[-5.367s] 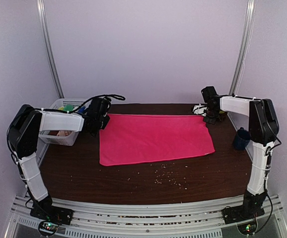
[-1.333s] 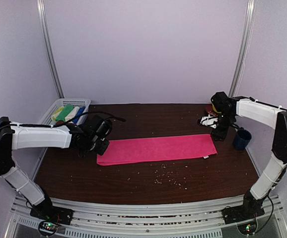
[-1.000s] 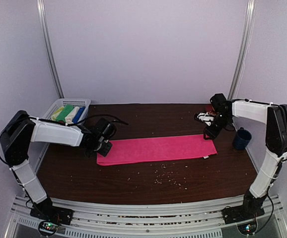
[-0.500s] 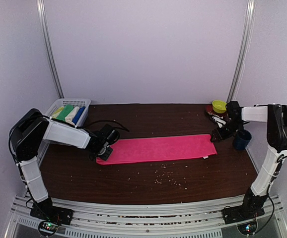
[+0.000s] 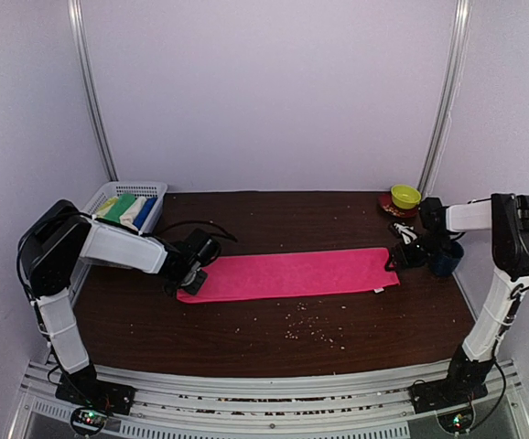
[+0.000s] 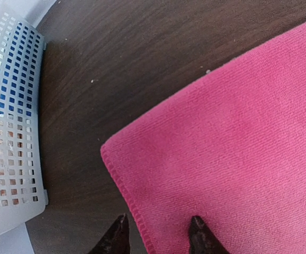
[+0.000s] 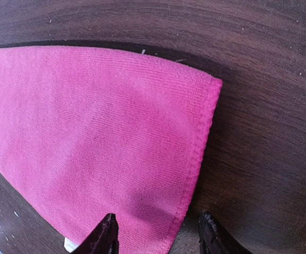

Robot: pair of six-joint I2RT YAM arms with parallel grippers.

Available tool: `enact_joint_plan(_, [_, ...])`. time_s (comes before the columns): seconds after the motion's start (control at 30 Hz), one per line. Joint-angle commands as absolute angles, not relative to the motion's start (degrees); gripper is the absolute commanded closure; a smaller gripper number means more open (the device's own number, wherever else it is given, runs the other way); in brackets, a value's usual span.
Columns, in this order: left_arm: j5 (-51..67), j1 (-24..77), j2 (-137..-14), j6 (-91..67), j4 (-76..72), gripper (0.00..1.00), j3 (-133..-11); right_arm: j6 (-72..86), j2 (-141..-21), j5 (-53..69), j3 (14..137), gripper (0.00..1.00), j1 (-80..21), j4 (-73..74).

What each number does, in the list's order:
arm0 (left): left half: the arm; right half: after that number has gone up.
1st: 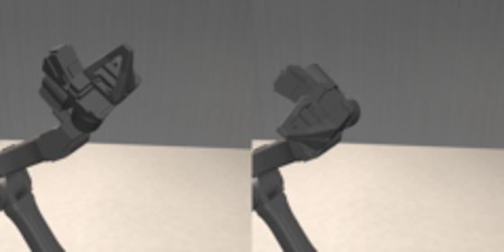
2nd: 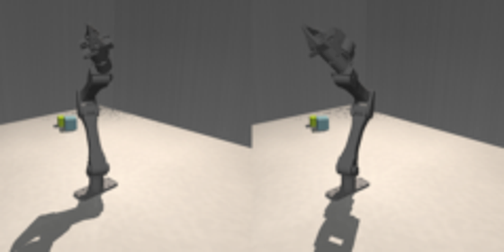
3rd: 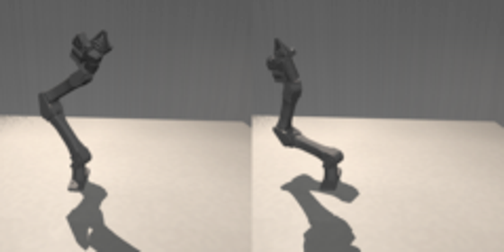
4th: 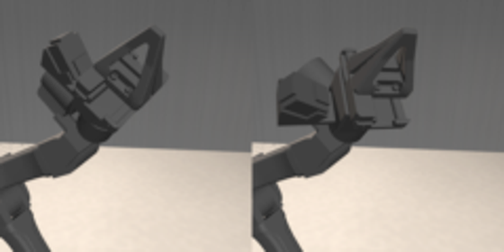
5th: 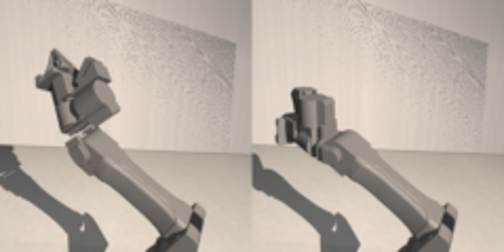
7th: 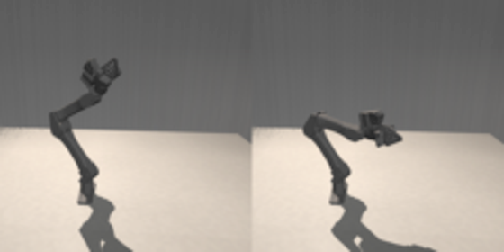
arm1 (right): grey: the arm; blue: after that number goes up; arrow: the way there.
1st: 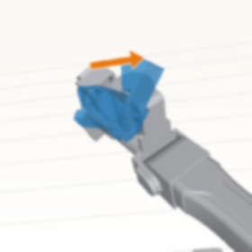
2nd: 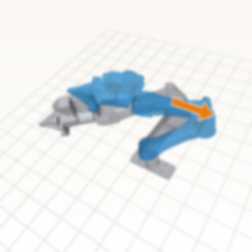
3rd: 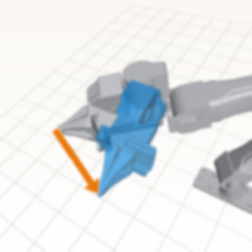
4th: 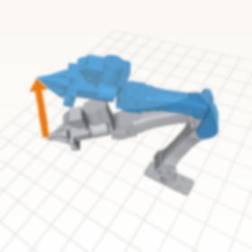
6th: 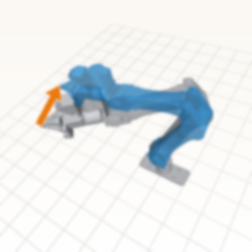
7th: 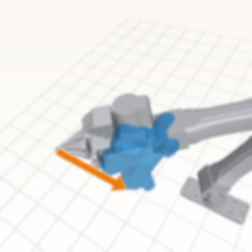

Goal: Roll the towels
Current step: Pick up the towel from the center of the board.

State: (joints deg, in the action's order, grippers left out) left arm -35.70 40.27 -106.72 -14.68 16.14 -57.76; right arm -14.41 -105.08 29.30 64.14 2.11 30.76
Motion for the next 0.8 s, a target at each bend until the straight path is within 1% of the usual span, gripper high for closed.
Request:
enact_joint_plan(0.0, [-34.9,40.8,-105.5,-15.5,17.8,0.60,-57.6,-12.4,-106.6,31.0,62.7,0.49,2.0,29.1])
enact_joint_plan(0.13, [-36.2,41.8,-103.8,-15.7,19.1,0.60,-58.4,-12.3,-107.8,30.9,62.2,0.52,1.3,28.8])
enact_joint_plan(0.33, [-39.1,43.8,-100.0,-16.9,21.5,0.60,-59.4,-11.8,-109.4,29.6,62.1,0.61,-0.3,28.2])
enact_joint_plan(0.6, [-42.7,46.2,-96.1,-18.6,24.9,0.59,-59.5,-10.9,-109.7,28.5,60.8,0.68,-1.0,26.7])
enact_joint_plan(0.77, [-44.1,47.3,-95.0,-19.4,25.5,0.59,-58.8,-10.7,-110.4,27.4,60.5,0.82,-1.4,26.1])
